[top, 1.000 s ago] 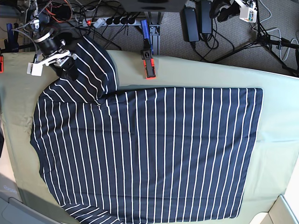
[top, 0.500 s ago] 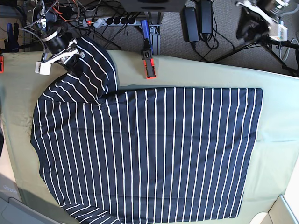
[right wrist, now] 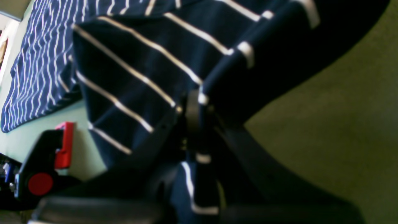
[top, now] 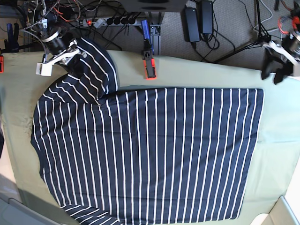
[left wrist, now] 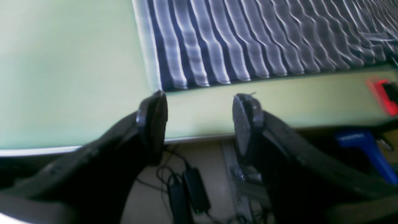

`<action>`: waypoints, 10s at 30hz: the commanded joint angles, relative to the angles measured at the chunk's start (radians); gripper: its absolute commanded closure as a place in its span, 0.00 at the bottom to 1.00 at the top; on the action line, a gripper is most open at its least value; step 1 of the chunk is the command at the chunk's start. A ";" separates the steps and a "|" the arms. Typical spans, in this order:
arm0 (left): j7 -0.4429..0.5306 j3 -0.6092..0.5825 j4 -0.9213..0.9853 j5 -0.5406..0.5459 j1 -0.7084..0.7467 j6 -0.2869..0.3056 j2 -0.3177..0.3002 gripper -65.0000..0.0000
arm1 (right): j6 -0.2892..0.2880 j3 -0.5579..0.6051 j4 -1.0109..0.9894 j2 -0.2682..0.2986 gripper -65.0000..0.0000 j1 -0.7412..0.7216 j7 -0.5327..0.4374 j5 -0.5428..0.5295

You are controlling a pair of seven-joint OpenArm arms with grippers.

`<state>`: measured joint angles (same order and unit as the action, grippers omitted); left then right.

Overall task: Fold the T-shirt properly
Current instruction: 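Grasp the shirt's shoulder edges with the right and left grippers, then lift the shoulder edge with both grippers and fold it over toward the hem, then lower the folded edge onto the shirt and adjust both grippers' hold, then drag the folded shirt with both grippers back toward the robot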

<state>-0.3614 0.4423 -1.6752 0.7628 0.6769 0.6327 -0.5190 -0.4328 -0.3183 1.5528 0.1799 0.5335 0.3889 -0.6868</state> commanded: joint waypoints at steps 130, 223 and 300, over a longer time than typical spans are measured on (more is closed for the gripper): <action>-0.084 -0.280 0.410 -0.001 -0.745 0.065 -0.110 1.00 | -0.039 0.056 -0.008 0.304 1.00 -0.612 0.369 0.033; -0.349 -0.230 0.738 0.390 -0.857 0.065 -0.093 0.42 | -0.043 -0.399 -0.512 0.103 0.32 -0.891 0.569 -0.060; -0.327 -0.230 0.628 0.296 -0.835 0.065 0.012 1.00 | -0.063 -0.400 -0.500 0.221 1.00 -0.757 0.768 -0.257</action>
<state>-0.7048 0.2077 -1.0271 1.0389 -0.1383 0.6708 -0.4835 -0.4568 -0.7158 1.0306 0.3748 -0.2092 1.1610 -0.9249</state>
